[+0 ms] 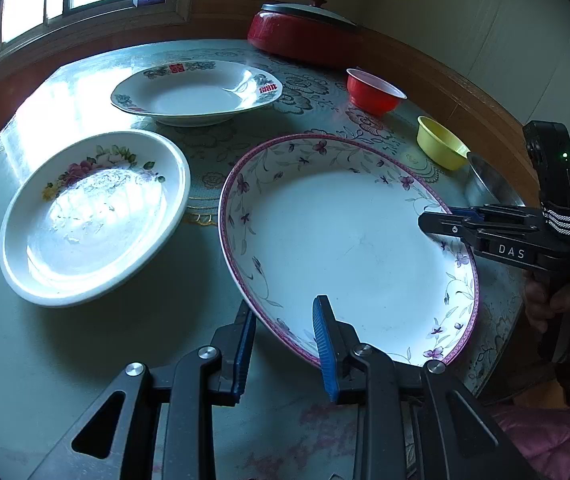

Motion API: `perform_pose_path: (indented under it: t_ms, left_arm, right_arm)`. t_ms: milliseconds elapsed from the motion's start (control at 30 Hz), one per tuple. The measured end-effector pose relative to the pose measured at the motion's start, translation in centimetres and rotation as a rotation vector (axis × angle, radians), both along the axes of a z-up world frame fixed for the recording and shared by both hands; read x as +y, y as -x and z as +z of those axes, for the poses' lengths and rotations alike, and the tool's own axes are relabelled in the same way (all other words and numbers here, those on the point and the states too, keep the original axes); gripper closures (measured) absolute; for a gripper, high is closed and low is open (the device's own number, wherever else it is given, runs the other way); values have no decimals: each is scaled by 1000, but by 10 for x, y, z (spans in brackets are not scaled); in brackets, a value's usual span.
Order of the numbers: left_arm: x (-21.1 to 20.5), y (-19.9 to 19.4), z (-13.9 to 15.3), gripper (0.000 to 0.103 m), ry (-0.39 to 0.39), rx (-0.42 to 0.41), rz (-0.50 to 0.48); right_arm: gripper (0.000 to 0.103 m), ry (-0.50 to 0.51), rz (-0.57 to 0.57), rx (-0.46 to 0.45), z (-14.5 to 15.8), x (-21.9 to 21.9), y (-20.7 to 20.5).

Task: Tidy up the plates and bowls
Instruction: 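Move the left gripper over the white plate with red characters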

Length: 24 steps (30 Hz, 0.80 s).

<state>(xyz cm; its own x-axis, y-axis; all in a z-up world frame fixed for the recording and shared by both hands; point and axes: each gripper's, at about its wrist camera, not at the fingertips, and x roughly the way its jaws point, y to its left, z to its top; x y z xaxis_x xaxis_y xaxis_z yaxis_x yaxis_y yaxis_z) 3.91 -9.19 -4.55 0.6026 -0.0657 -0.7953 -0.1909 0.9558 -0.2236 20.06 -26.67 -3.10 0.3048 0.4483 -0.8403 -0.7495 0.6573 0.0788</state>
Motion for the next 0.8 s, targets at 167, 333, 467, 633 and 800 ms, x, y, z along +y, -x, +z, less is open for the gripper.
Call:
perform_pose_path:
  t_ms: [167,333,467,633,800]
  left_arm:
    - [-4,-6,-1,73,-34,6,23]
    - [-2,1,-2,73,-8,0,22]
    - [3,5,0,73,24,-8,31]
    - [12,16,8,72,28,-38,50]
    - [28,22,24,73,32,-75,85]
  right_arm:
    - [81,58,-23,-72,1,10,-3]
    - [81,34,-14,2,1,3,-5]
    - [80,16,-35,49,-1,2,-9]
    - [76,21,-33,68,-2,6,-11]
    - [76,-7,-76,48,11,8,-21]
